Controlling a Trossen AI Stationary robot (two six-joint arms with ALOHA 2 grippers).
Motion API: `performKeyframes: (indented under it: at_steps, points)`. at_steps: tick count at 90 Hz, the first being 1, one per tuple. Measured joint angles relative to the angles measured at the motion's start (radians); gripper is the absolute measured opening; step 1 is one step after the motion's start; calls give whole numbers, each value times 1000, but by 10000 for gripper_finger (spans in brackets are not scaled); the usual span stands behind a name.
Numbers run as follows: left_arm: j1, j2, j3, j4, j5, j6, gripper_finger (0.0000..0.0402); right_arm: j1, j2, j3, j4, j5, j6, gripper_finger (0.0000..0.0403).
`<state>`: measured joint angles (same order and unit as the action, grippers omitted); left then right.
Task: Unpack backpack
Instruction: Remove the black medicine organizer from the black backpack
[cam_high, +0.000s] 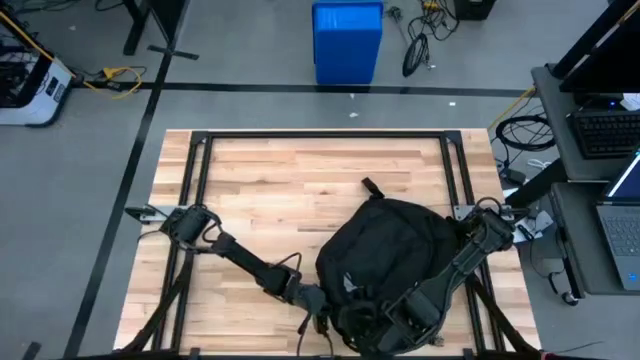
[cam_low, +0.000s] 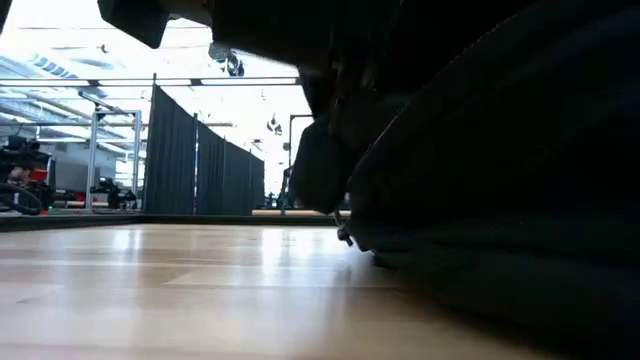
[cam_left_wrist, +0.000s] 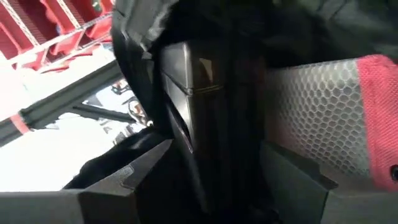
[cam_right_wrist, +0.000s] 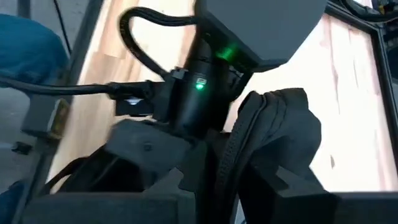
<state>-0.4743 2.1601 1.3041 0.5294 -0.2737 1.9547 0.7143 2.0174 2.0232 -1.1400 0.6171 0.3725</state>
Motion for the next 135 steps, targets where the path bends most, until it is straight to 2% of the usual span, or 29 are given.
performKeyframes:
  at_steps: [15,27,45,68,99,135]
  points:
    - [2,0,0,63,71,-1,223,-3,0,0,3,1,0,57]
    - [0,0,0,101,80,-8,223,-7,0,0,6,1,0,57]
    - [1,0,4,112,84,-79,223,-15,-2,0,3,1,1,57]
    - [11,0,5,112,88,-87,223,-27,-2,0,18,-2,0,57]
    - [24,1,7,56,62,-160,223,-37,-2,-1,36,2,-7,57]
    - [29,1,8,39,26,-169,264,-34,-2,-1,42,-11,-6,57]
